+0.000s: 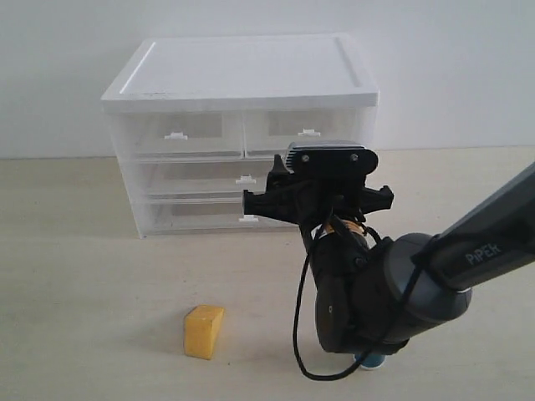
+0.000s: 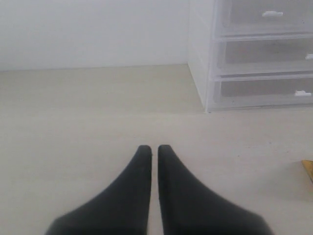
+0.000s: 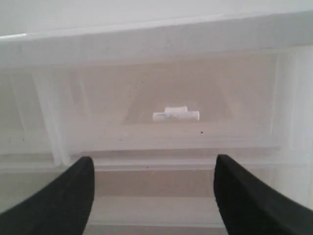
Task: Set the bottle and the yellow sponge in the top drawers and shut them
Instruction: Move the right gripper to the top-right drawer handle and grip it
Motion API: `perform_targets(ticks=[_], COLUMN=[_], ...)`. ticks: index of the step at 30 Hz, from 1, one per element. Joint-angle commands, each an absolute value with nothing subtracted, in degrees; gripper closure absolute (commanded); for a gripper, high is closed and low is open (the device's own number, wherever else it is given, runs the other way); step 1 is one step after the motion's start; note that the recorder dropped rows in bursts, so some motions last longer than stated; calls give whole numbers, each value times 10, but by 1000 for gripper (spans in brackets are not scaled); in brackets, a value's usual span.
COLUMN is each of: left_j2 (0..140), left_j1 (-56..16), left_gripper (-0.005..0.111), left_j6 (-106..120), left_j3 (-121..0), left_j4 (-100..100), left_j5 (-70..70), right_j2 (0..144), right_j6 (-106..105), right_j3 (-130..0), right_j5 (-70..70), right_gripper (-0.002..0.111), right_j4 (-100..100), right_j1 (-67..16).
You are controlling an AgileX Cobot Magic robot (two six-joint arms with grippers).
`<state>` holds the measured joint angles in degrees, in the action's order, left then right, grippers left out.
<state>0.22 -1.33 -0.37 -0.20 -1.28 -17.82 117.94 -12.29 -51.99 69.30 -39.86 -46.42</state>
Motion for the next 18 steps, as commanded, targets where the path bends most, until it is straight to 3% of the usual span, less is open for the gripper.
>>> perform_targets(ticks=[1,18], left_j2=[0,0], left_j1=[-12,-12], left_gripper=[103,103], left_j6=[0,0], left_j3=[0,0], left_j4=[-11,-11], left_j5=[-176,-176], right_j2=[1184,1188], right_j6=[-139,-137], right_j3=[-543,-574], right_j5=[700,689], right_gripper=[45,45], right_j4=[-409,-375], right_j1=[-455,-403])
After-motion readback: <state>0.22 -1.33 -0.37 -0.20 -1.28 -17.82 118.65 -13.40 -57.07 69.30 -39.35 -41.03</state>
